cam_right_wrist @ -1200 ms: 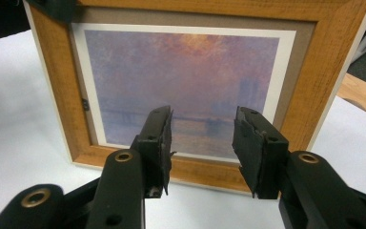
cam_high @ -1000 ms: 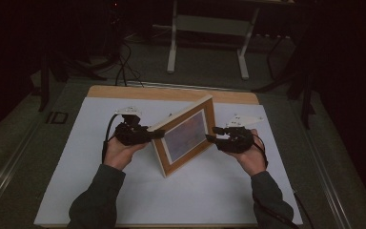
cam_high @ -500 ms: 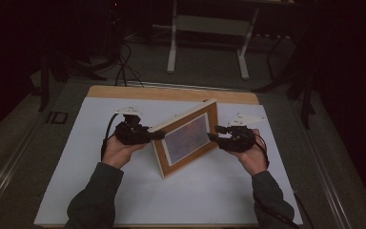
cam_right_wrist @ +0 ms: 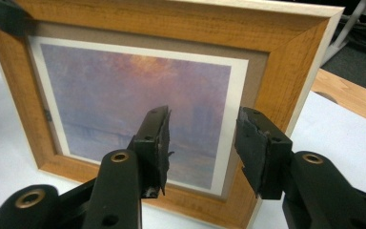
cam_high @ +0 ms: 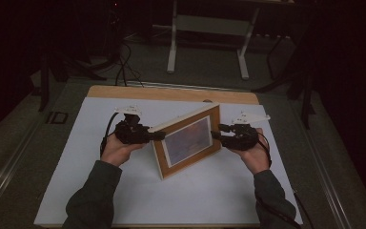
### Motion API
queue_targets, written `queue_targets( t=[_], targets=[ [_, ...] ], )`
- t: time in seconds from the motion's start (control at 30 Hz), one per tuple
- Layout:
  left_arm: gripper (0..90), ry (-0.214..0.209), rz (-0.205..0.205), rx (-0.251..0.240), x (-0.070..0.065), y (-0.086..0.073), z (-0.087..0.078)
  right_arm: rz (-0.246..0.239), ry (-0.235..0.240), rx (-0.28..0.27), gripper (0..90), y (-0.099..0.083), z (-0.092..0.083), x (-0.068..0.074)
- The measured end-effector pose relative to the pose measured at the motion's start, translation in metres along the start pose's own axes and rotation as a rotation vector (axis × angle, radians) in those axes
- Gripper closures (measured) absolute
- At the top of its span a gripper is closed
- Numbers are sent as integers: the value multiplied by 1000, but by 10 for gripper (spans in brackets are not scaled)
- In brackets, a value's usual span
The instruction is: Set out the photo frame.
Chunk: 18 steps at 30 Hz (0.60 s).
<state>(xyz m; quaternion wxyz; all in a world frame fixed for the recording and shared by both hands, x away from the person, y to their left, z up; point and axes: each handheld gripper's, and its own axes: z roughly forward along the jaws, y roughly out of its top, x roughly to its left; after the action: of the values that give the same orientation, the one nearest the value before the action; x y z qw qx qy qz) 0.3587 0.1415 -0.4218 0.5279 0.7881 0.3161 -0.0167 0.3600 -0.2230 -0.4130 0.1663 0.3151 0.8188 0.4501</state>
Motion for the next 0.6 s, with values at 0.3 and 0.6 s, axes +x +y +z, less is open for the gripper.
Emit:
queue_targets(
  t=[0.3,0.6],
  targets=[
    [724,-36,13,9,4,2,2,19,-9,9,544,0,2,-6],
    [723,-53,19,19,7,3,3,57,-33,1,528,-4,2,-19]
  ],
)
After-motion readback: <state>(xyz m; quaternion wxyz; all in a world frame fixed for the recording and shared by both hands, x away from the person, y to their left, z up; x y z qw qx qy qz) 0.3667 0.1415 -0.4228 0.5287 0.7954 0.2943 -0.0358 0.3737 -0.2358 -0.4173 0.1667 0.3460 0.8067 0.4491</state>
